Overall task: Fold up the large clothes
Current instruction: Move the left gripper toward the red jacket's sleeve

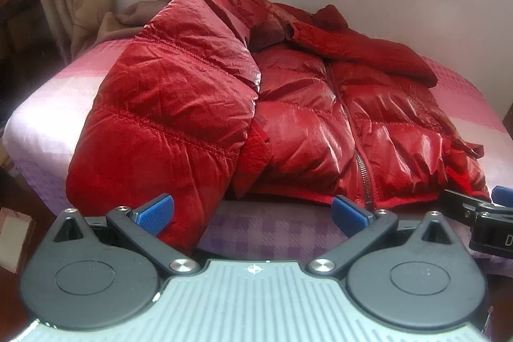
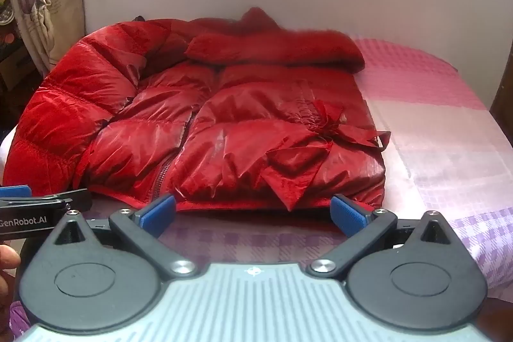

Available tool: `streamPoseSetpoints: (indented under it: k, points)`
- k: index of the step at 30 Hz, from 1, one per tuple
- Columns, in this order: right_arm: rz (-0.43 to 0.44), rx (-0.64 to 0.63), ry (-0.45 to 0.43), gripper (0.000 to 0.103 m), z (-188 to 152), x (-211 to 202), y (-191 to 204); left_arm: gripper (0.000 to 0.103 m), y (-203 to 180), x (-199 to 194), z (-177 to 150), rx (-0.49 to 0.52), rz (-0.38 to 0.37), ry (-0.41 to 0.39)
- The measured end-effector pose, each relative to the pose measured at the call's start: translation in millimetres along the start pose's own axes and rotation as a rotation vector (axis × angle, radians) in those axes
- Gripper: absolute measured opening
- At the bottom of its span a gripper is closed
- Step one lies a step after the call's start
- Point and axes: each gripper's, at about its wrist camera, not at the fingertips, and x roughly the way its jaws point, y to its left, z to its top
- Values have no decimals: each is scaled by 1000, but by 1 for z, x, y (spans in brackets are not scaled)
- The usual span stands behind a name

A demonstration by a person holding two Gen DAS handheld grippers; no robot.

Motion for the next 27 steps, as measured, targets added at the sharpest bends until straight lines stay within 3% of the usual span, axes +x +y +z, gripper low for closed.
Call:
streamPoseSetpoints:
  k: [27]
  points:
    - [16,-24,28,103,1,9,10,103,5,10,-2,-17,-12,13]
